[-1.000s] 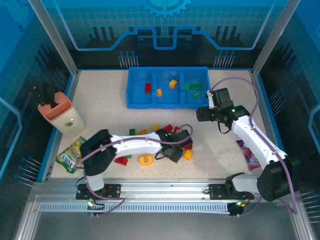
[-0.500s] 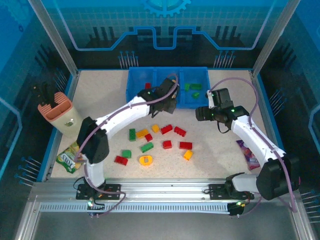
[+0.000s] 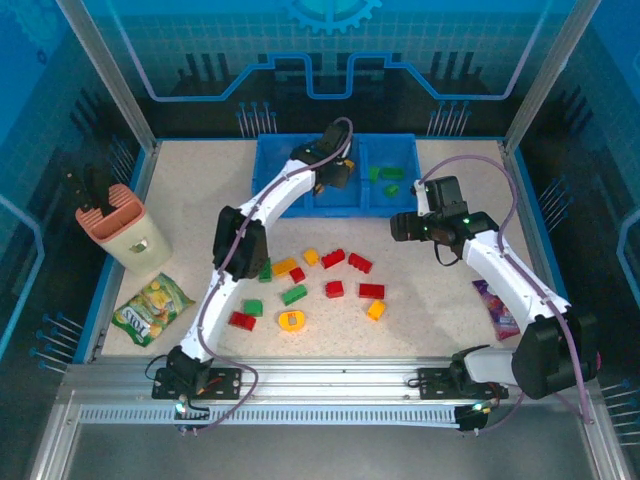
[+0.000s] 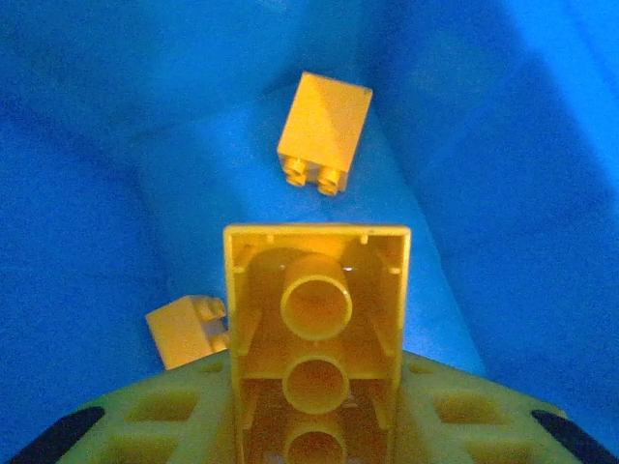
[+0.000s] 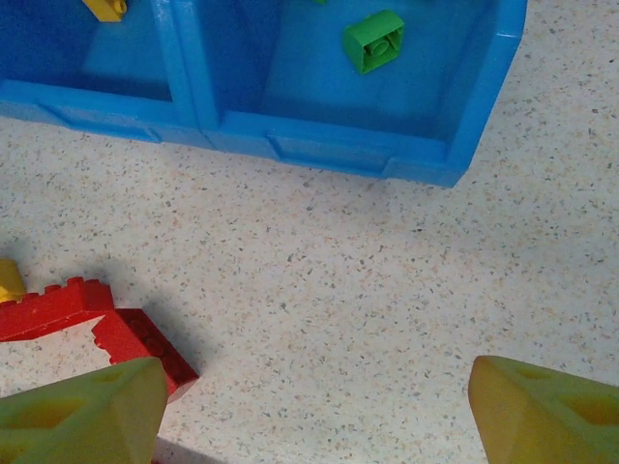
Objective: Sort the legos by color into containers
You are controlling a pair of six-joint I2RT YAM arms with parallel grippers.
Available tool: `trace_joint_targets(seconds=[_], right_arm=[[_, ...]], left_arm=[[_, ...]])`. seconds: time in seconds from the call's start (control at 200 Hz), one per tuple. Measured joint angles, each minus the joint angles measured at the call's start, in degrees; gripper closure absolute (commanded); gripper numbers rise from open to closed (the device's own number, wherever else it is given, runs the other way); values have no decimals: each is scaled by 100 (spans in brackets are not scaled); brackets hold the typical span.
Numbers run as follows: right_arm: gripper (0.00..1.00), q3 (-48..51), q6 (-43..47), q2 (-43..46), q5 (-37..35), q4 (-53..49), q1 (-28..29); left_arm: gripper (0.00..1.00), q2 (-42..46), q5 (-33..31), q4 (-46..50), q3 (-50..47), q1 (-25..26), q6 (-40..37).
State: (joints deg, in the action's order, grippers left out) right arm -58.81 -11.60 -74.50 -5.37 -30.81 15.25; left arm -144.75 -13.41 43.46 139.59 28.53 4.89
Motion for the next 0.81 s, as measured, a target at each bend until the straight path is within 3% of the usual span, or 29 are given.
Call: trace_joint_targets(seconds=[0.295, 0.806], right_arm=[[18, 74, -20, -11, -15, 22, -4], [18, 74, -17, -74, -15, 39, -7]], left_arm=[[60, -72, 433, 140, 11, -48, 111], [56, 24, 428, 72, -570, 35, 116]])
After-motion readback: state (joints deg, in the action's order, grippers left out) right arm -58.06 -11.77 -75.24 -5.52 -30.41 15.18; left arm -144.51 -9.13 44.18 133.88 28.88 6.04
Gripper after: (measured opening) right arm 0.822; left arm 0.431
